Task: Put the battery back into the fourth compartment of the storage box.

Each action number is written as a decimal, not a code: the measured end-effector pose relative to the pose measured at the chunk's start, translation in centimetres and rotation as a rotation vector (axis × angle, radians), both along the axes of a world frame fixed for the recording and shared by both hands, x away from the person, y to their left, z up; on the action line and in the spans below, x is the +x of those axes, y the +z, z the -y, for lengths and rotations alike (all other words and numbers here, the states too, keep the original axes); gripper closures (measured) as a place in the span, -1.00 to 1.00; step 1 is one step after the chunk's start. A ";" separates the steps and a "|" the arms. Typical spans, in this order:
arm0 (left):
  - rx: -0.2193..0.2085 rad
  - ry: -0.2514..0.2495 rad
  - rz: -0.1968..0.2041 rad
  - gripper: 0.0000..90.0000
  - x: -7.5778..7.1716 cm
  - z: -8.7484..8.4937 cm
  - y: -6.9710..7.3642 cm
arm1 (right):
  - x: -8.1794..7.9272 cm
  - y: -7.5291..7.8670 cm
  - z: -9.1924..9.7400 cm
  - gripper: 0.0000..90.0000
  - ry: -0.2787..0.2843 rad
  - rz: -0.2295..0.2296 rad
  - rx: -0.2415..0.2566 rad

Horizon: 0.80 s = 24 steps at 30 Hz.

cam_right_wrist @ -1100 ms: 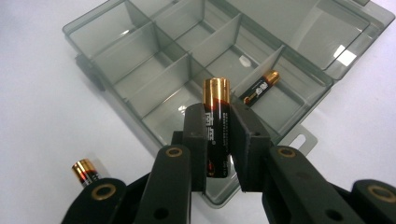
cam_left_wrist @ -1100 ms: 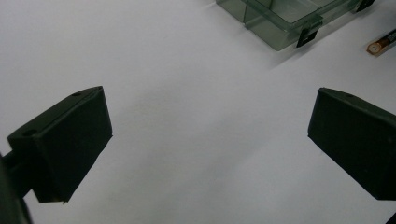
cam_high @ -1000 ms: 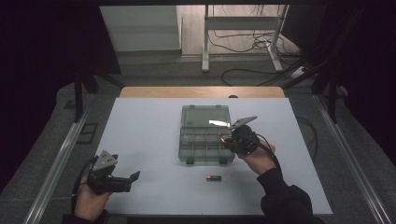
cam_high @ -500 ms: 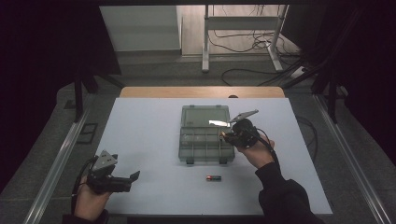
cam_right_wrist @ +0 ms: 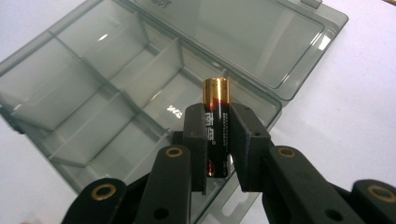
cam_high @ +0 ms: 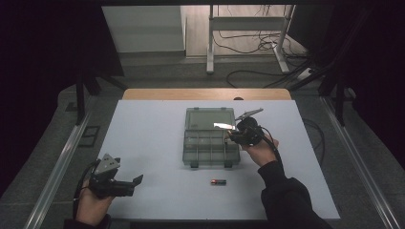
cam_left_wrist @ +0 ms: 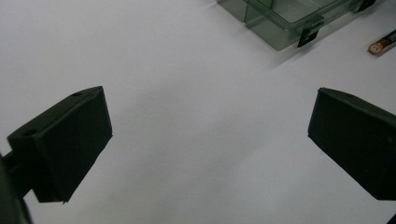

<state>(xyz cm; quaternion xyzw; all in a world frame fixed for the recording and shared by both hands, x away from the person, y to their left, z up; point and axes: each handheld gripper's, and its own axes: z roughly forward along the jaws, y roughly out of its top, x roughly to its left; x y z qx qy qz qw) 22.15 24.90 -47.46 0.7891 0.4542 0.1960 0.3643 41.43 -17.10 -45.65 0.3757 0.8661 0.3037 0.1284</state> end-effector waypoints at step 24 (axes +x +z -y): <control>0.000 -0.001 -0.001 -1.00 0.0 0.0 0.0 | 1.1 -1.2 -0.7 0.39 -0.048 0.035 -0.038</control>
